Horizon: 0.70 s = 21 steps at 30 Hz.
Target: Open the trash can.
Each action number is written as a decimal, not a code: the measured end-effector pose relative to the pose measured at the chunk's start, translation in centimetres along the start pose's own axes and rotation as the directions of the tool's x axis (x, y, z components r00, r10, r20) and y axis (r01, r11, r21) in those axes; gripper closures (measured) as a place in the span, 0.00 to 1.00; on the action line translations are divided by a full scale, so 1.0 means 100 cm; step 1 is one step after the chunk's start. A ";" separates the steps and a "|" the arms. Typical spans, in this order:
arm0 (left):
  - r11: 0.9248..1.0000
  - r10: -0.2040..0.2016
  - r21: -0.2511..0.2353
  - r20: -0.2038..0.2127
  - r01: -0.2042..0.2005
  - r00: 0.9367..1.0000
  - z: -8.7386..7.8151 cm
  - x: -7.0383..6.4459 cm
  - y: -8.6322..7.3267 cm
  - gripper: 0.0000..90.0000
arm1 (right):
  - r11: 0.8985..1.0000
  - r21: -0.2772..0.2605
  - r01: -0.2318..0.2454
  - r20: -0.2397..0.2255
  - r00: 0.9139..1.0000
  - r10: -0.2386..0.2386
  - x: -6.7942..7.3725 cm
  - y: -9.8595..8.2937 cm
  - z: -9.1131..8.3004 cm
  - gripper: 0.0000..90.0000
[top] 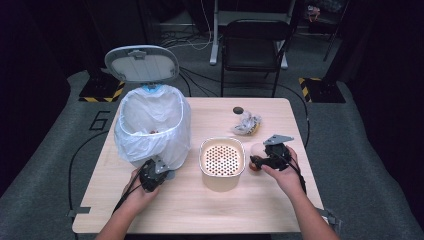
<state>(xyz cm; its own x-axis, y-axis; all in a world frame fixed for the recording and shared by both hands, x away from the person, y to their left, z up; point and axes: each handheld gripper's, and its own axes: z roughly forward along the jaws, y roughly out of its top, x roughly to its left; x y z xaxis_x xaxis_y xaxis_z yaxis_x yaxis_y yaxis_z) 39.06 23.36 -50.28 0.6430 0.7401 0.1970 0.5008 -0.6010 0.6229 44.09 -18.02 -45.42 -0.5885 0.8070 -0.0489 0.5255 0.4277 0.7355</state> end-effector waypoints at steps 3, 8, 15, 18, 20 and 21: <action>1.000 -0.004 0.000 0.002 0.004 1.000 0.000 0.000 0.000 1.00 | 1.000 0.005 0.010 -0.029 1.000 -0.010 0.011 -0.008 -0.011 0.25; 1.000 0.005 0.007 -0.003 -0.005 1.000 0.000 0.000 0.000 1.00 | 1.000 0.011 0.024 -0.061 0.998 -0.023 0.021 -0.015 -0.020 0.25; 1.000 0.002 0.006 0.000 -0.002 1.000 0.000 0.000 0.000 1.00 | 1.000 0.005 0.009 -0.089 0.996 -0.009 0.026 -0.017 -0.030 0.18; 1.000 0.001 0.006 0.001 -0.001 1.000 0.000 0.000 0.000 1.00 | 1.000 0.000 -0.008 -0.095 0.995 0.008 0.026 -0.014 -0.034 0.18; 1.000 -0.006 0.000 0.003 0.006 1.000 0.000 0.000 0.000 1.00 | 1.000 -0.013 0.006 -0.094 0.996 -0.007 0.025 -0.009 -0.041 0.17; 1.000 -0.007 0.000 0.002 0.007 1.000 0.000 0.000 0.000 1.00 | 1.000 -0.016 0.006 -0.093 0.996 -0.008 0.026 -0.007 -0.044 0.18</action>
<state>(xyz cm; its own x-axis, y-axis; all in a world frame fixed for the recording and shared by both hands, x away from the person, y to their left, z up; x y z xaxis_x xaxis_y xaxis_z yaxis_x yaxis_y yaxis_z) 39.04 23.33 -50.28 0.6409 0.7435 0.1911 0.5054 -0.5961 0.6239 39.54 -18.03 -43.10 -0.6471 0.7624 0.0087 0.5122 0.4263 0.7456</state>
